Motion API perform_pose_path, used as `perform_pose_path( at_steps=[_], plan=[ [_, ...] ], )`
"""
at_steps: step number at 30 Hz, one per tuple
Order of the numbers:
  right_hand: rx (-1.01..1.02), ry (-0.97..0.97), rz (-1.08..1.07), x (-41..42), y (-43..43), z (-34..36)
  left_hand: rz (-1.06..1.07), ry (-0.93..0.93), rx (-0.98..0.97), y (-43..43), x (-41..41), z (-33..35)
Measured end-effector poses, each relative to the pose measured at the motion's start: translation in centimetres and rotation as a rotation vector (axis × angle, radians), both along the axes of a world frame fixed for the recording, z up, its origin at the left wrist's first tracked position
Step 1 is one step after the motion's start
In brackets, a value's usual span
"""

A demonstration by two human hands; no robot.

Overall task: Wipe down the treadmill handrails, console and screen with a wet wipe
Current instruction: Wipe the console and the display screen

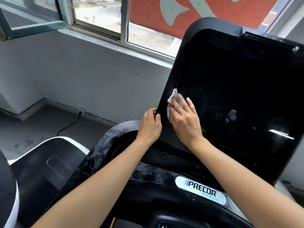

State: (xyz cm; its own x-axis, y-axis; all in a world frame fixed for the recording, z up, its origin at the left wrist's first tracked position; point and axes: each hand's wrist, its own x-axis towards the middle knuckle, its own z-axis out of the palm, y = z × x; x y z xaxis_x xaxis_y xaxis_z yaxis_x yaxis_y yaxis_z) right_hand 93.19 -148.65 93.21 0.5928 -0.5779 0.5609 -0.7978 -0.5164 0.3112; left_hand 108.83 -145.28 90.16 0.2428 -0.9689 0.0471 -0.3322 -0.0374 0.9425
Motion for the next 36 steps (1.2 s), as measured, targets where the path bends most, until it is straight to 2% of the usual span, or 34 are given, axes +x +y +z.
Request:
perform_pose_path(
  at_steps=[6,11,14,18,22,27,29,36],
  plan=[
    [-0.051,0.019,-0.067,0.1,-1.0,1.0,0.003,0.012,-0.078,-1.4,-0.7,1.4],
    [-0.037,-0.217,-0.133,1.6,-4.1,4.7,0.004,0.023,-0.093,-2.7,-0.8,1.5],
    [-0.022,-0.322,-0.124,2.3,-3.8,4.3,0.003,0.028,-0.118,-3.0,-0.7,1.0],
    [0.009,-0.373,-0.054,2.4,-1.8,1.7,-0.008,0.032,-0.118,-2.9,-0.6,0.8],
    [-0.009,-0.393,-0.081,2.2,-2.9,2.5,-0.046,0.045,-0.103,-2.9,-0.2,0.9],
    [0.048,-0.607,-0.05,3.6,-3.1,3.1,-0.056,0.068,-0.075,-3.0,0.1,1.2],
    [0.067,-0.559,-0.001,3.6,-2.2,2.2,-0.066,0.071,-0.061,-2.9,0.3,1.3],
    [0.043,-0.14,0.133,2.1,-1.4,0.6,-0.15,0.012,0.013,-2.4,2.0,0.0]
  ],
)
